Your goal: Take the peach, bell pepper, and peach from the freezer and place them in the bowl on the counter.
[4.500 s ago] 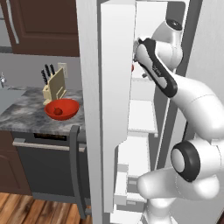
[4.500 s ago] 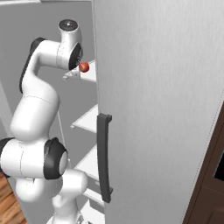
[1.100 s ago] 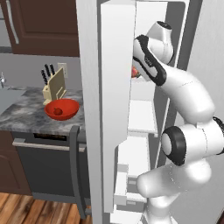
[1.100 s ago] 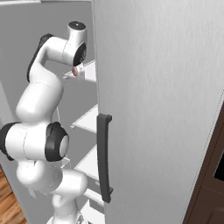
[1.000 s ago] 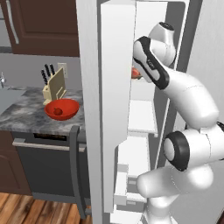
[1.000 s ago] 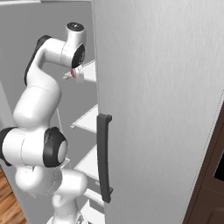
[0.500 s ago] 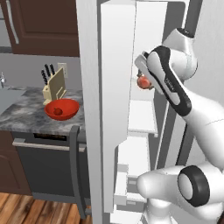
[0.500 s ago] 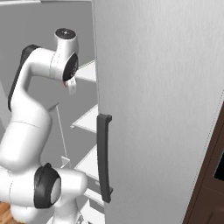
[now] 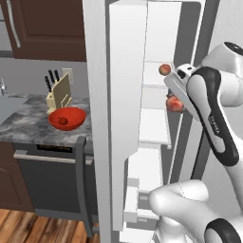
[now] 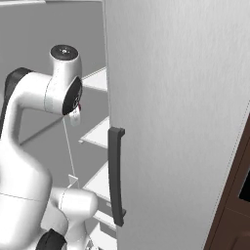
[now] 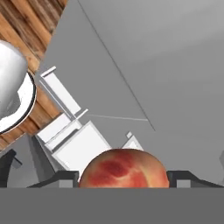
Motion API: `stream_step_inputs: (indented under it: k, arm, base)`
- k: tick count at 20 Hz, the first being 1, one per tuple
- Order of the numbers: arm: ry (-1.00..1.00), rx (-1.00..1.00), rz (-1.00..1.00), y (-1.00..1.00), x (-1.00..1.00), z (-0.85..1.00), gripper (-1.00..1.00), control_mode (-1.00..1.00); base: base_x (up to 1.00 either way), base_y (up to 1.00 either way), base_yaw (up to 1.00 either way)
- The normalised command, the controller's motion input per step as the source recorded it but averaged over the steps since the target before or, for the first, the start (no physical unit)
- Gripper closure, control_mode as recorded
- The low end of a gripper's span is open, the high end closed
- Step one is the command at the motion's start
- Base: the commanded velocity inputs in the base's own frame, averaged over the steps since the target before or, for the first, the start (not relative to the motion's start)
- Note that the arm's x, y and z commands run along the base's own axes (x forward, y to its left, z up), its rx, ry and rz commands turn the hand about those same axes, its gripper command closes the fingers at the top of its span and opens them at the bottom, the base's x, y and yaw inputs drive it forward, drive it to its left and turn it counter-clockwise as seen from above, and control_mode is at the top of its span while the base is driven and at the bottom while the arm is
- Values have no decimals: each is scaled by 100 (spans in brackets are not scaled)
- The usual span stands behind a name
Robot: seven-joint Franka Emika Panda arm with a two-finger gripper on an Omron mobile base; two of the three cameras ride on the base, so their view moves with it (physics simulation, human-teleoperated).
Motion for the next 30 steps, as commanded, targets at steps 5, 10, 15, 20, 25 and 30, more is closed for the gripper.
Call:
stream_step_inputs:
  k: [5, 10, 15, 20, 25, 30]
  arm:
    - [0, 0, 0, -13, -83, 0, 100, -100]
    - [-1, 0, 0, -13, -73, 0, 100, -100]
    - [-7, 0, 0, -8, -83, 0, 100, -100]
    - [-4, 0, 0, -3, -70, 0, 100, -100]
    - [-1, 0, 0, 0, -15, 0, 100, 100]
    - [0, 0, 0, 0, 0, 0, 100, 100]
  base:
    - [0, 0, 0]
    - [0, 0, 0]
    - [0, 0, 0]
    - [0, 0, 0]
    - [-68, 5, 0]
    - [-70, 95, 0]
